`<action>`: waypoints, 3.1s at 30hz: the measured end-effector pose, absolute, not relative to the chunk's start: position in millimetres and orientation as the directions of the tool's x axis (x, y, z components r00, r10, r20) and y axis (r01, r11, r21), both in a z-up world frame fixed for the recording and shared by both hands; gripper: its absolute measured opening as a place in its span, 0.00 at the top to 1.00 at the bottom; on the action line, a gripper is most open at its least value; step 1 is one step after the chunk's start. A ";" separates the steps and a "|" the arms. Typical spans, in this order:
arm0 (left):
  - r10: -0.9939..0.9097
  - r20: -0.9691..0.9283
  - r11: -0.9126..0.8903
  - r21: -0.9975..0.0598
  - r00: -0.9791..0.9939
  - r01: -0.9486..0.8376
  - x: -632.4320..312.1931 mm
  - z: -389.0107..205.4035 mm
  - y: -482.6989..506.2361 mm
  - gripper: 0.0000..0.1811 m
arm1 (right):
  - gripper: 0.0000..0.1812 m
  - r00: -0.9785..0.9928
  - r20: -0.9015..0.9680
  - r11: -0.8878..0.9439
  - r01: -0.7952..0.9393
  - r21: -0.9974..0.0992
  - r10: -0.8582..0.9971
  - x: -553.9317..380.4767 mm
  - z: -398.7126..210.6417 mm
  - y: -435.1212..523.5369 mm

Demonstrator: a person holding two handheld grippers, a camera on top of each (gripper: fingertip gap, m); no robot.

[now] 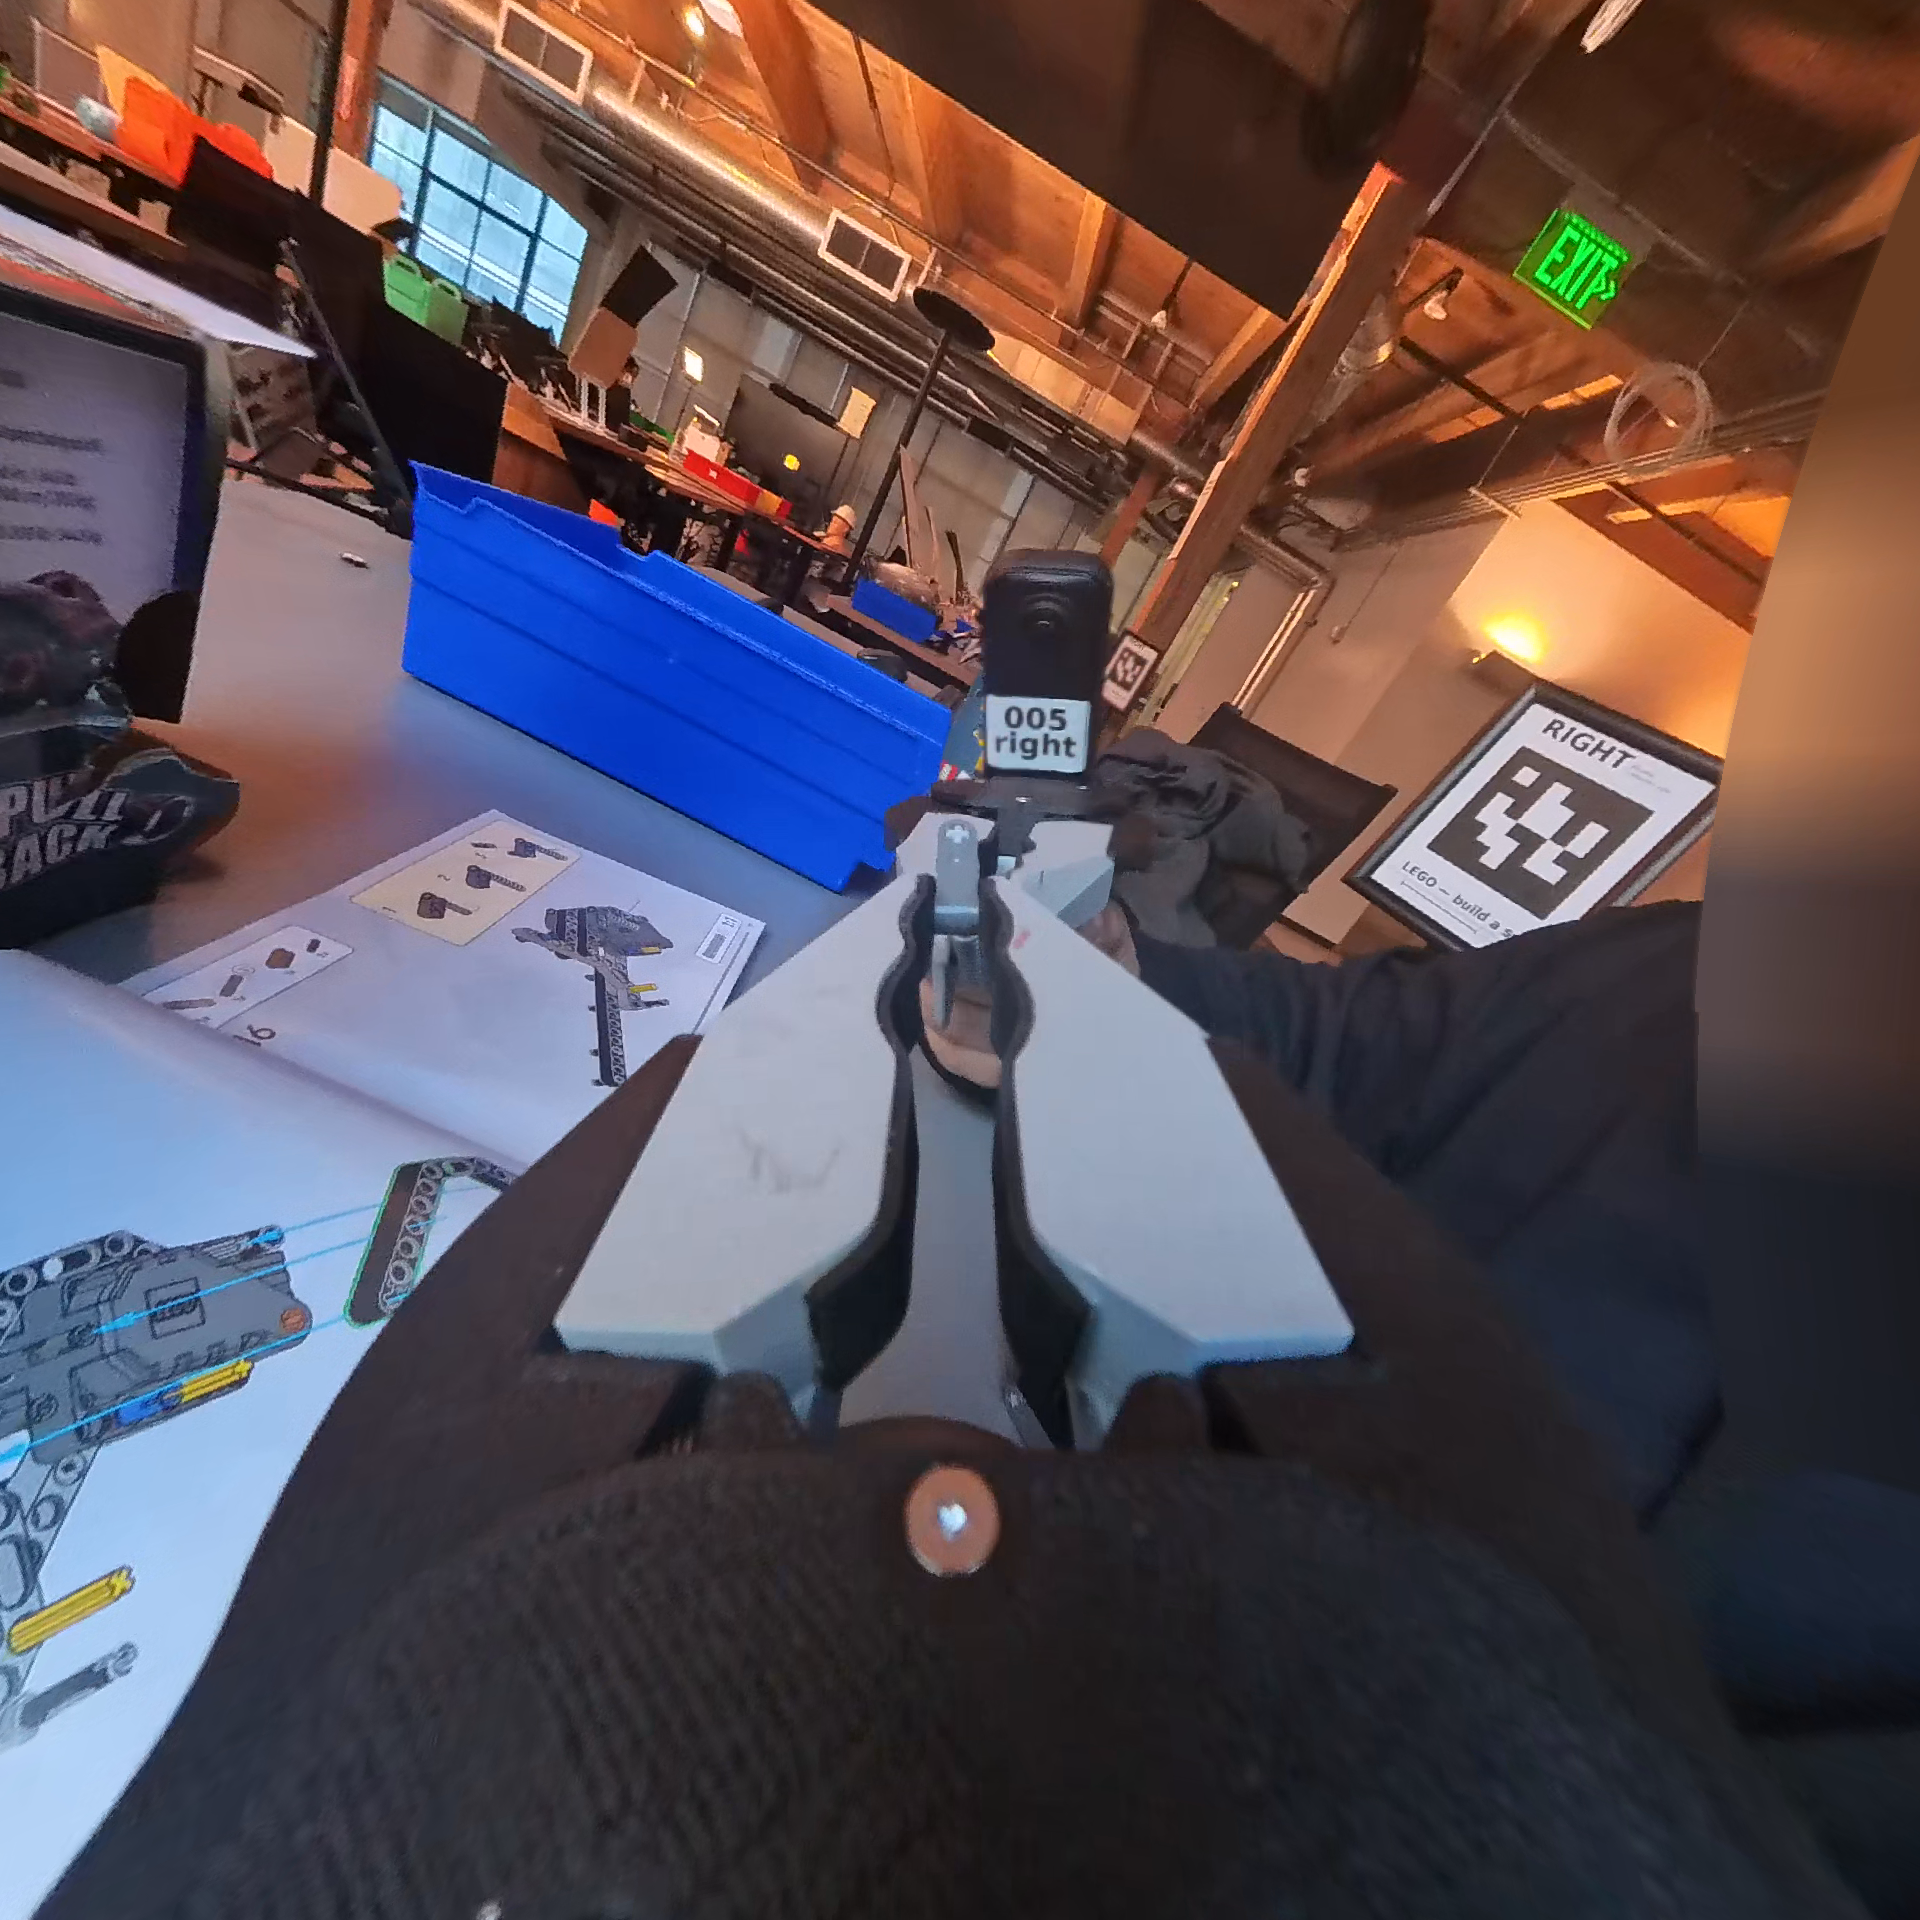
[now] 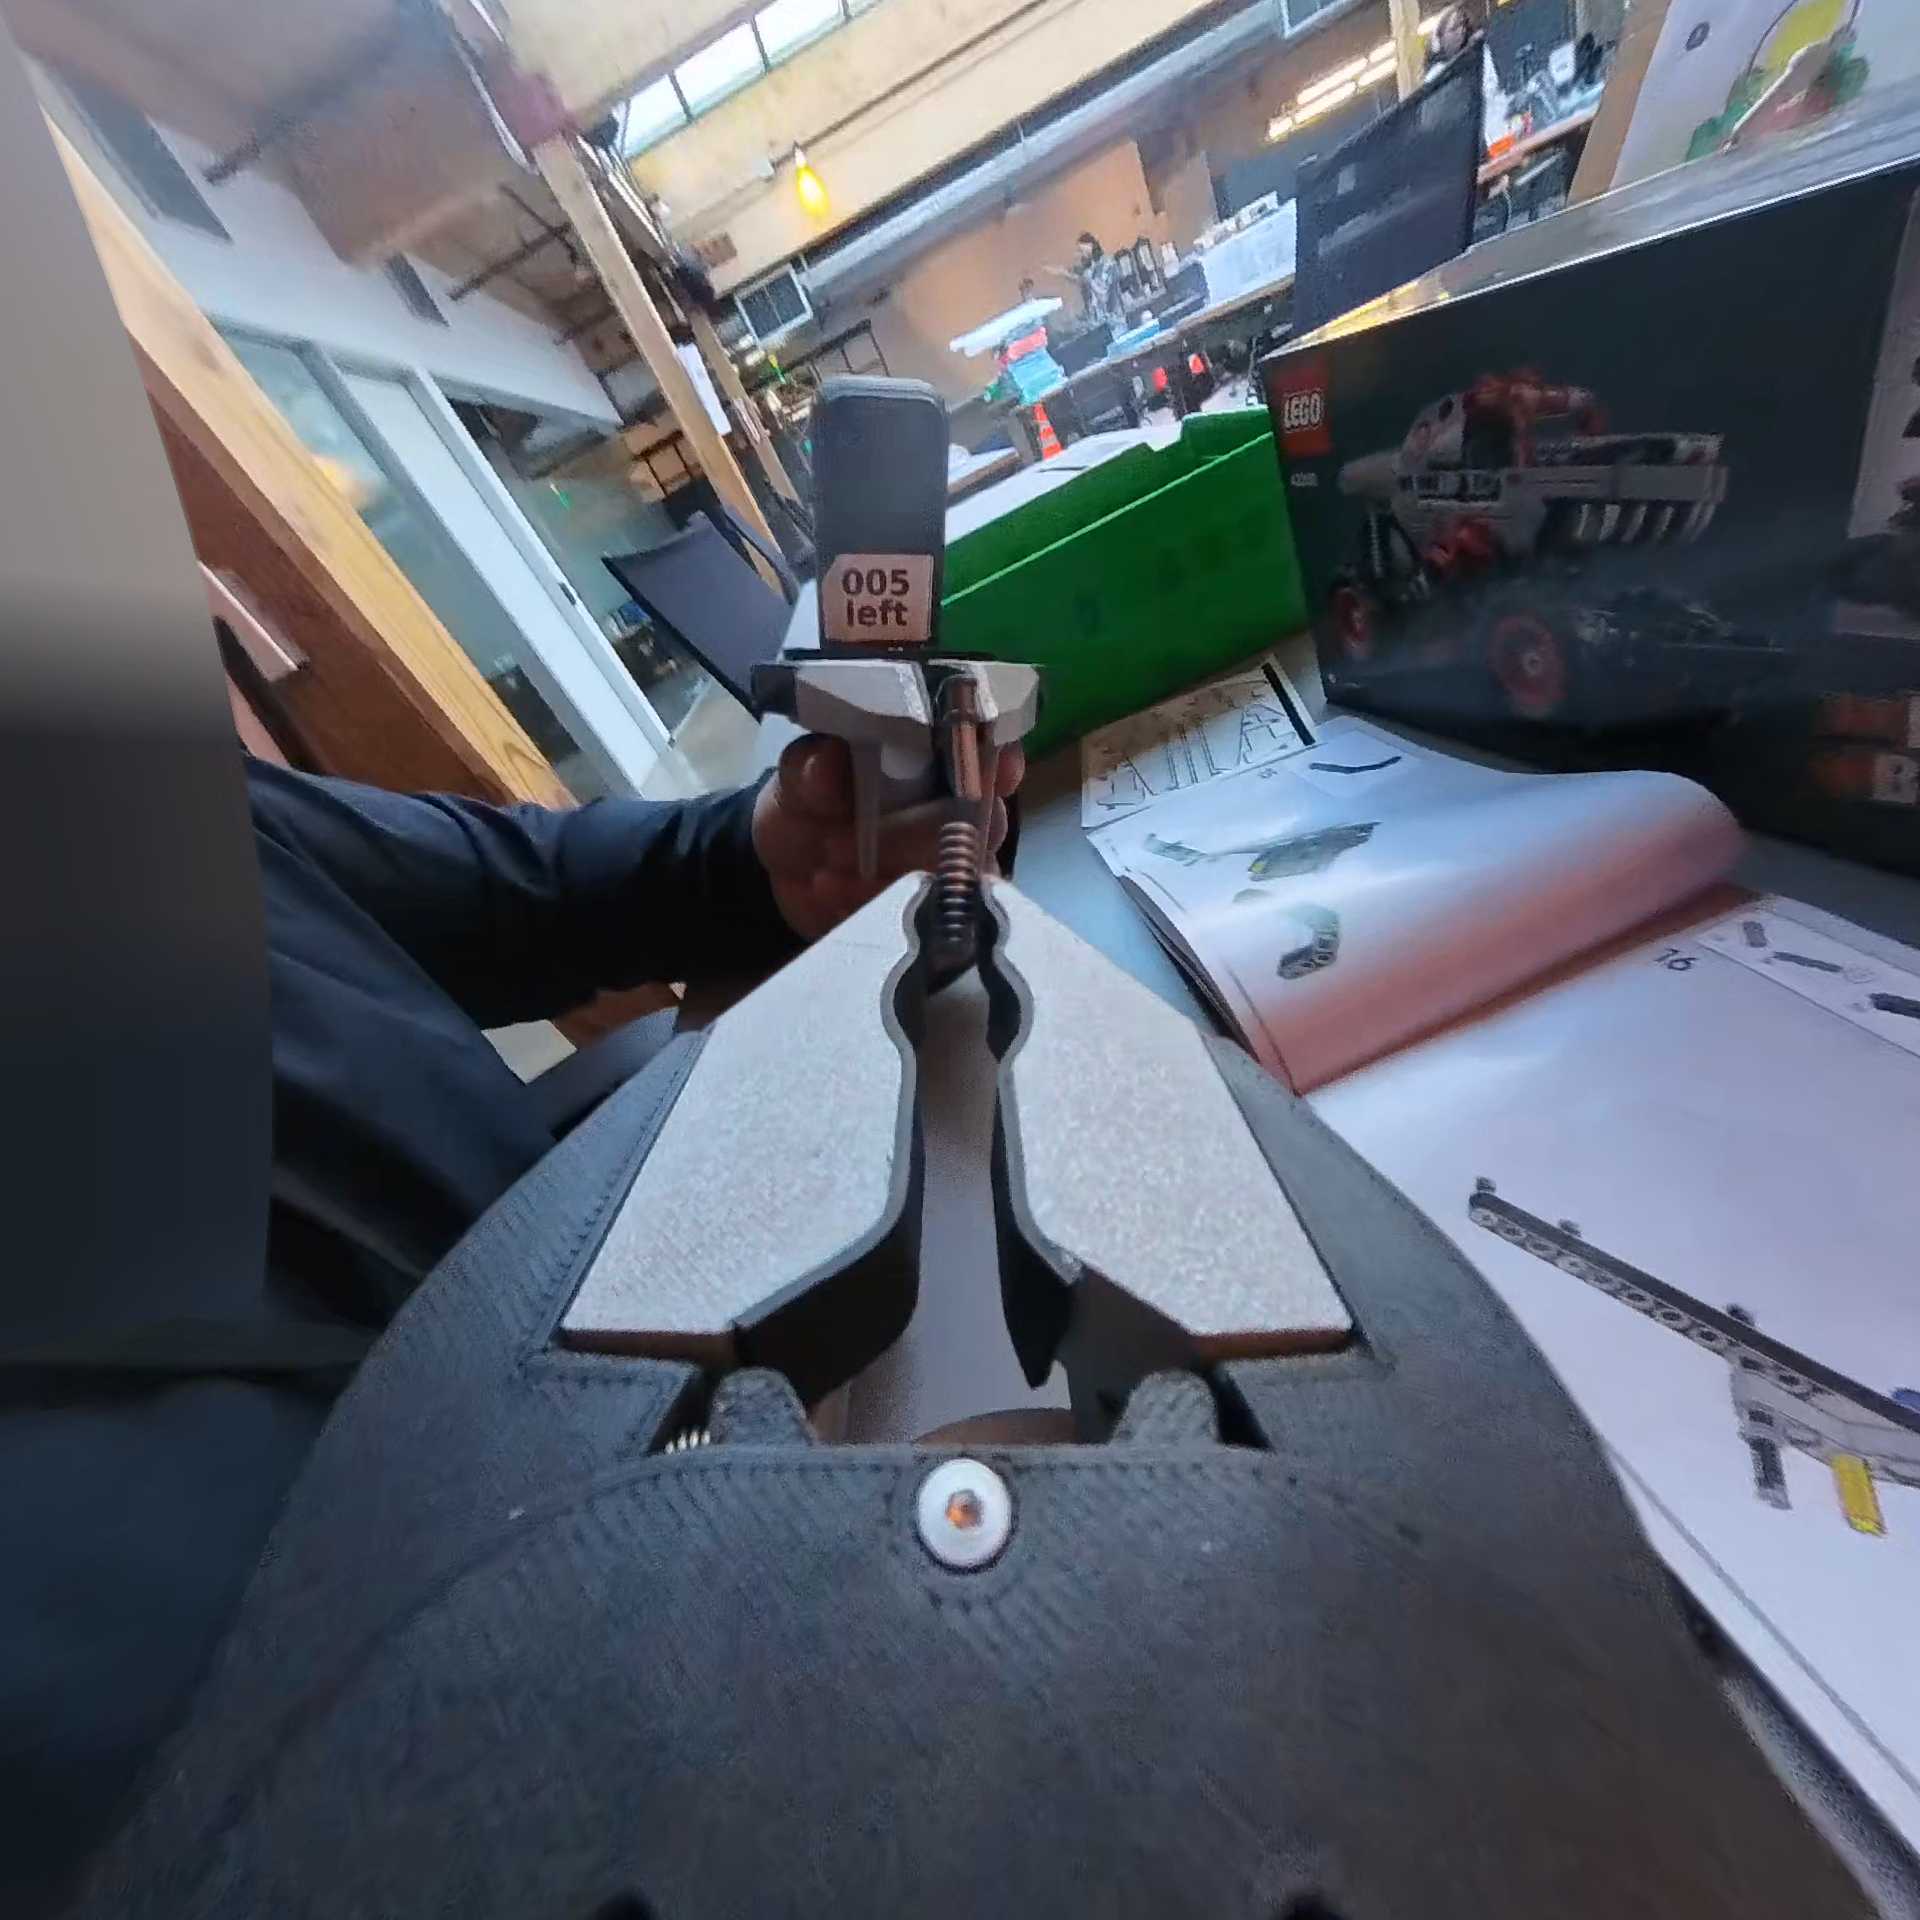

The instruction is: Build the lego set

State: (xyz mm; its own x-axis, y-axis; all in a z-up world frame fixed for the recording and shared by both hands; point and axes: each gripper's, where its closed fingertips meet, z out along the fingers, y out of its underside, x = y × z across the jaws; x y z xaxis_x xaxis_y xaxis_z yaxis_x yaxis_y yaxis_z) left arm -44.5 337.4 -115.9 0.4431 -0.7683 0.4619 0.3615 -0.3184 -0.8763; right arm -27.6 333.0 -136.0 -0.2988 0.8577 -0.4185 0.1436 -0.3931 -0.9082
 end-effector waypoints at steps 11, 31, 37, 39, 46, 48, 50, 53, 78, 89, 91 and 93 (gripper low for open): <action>-0.777 0.433 -0.292 -0.891 0.456 0.349 -40.8 -114.9 335.6 0.96 | 0.98 -0.317 -0.474 -0.459 0.126 -0.879 0.821 -28.0 -131.6 333.5; -0.747 0.516 -0.378 -0.848 0.418 0.371 -41.7 -119.5 336.2 0.97 | 0.98 -0.318 -0.469 -0.455 0.120 -0.882 0.824 -29.9 -135.2 332.9; -0.728 0.560 -0.431 -0.822 0.396 0.371 -42.6 -122.8 335.5 0.96 | 0.98 -0.299 -0.424 -0.408 0.119 -0.905 0.855 -30.8 -137.7 332.5; -0.726 0.558 -0.434 -0.826 0.402 0.360 -42.7 -123.9 335.3 0.97 | 0.98 -0.296 -0.420 -0.403 0.120 -0.908 0.858 -30.9 -138.2 332.5; -0.723 0.555 -0.441 -0.830 0.412 0.342 -42.4 -126.2 335.1 0.97 | 0.98 -0.293 -0.431 -0.411 0.130 -0.902 0.853 -31.2 -139.9 333.2; -0.723 0.552 -0.441 -0.831 0.415 0.339 -42.3 -126.9 335.2 0.96 | 0.98 -0.293 -0.438 -0.417 0.132 -0.899 0.850 -31.2 -140.3 333.4; -0.722 0.549 -0.440 -0.834 0.421 0.333 -41.9 -127.9 335.4 0.97 | 0.98 -0.294 -0.443 -0.421 0.138 -0.896 0.847 -31.5 -141.3 333.2; -0.721 0.535 -0.433 -0.844 0.442 0.315 -41.5 -130.0 336.1 0.97 | 0.98 -0.285 -0.442 -0.415 0.152 -0.897 0.851 -31.8 -144.5 333.8; -0.731 0.447 -0.477 -0.875 0.516 0.083 -38.8 -160.9 330.9 0.97 | 0.98 -0.188 -0.182 -0.126 0.278 -0.952 0.965 -32.7 -171.8 335.1; -0.735 0.425 -0.492 -0.871 0.529 0.017 -40.9 -171.2 329.5 0.97 | 0.98 -0.168 -0.079 -0.017 0.344 -0.939 0.983 -30.9 -184.2 335.3; -0.736 0.428 -0.493 -0.870 0.524 0.018 -40.9 -170.6 329.1 0.97 | 0.98 -0.166 -0.066 -0.003 0.354 -0.935 0.984 -30.7 -186.2 335.2; -0.739 0.418 -0.488 -0.873 0.528 0.007 -41.3 -171.4 328.5 0.97 | 0.98 -0.161 -0.056 0.008 0.369 -0.929 0.985 -30.4 -188.8 336.0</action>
State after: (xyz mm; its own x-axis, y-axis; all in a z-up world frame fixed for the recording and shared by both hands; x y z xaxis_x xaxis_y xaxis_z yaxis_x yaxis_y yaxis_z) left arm -41.3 328.5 -171.4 0.5277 -0.7393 0.4182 0.0073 -0.4884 -0.8726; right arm -30.4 336.0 -188.8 -0.1609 0.9854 -0.0559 0.3693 0.0076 -0.9293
